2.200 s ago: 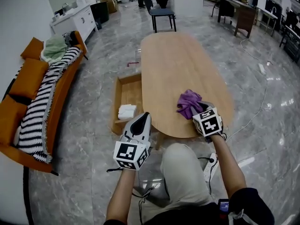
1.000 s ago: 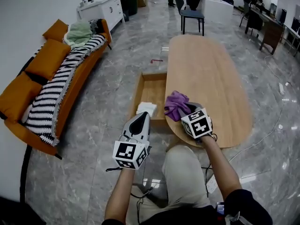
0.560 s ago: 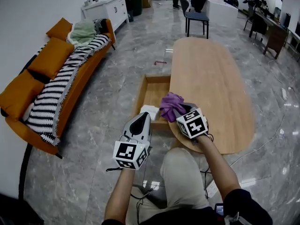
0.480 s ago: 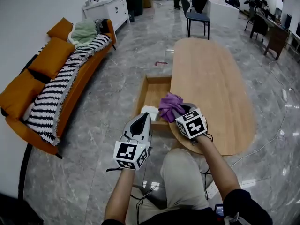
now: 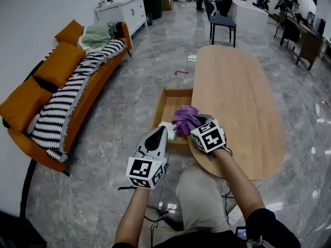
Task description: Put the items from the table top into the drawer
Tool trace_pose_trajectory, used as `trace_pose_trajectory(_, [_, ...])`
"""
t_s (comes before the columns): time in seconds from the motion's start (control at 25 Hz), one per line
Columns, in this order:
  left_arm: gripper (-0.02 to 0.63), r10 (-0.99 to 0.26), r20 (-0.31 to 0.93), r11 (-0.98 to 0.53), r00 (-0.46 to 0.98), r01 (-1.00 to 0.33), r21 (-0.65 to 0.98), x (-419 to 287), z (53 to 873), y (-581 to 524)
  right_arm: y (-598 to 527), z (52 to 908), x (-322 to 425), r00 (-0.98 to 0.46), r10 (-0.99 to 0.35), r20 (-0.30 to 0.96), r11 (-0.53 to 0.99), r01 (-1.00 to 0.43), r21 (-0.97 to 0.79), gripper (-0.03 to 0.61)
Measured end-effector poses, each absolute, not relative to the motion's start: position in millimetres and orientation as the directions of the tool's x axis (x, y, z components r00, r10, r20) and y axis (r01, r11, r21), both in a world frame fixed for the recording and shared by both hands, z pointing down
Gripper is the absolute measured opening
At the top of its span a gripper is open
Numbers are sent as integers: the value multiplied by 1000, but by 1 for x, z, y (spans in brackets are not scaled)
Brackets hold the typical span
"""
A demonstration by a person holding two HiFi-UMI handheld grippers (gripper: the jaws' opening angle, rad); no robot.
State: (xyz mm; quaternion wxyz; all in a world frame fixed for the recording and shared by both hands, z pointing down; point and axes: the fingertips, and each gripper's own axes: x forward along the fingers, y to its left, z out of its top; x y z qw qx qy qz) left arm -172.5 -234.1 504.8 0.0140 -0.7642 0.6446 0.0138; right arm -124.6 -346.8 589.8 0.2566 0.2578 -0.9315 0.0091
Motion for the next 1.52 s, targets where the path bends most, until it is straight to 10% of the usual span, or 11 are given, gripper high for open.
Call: trace_pose_trajectory(1.52, [5, -998, -61, -15, 8, -994, 105, -239, 530, -288, -413, 609, -197, -733, -387, 560, 902, -428, 63, 104])
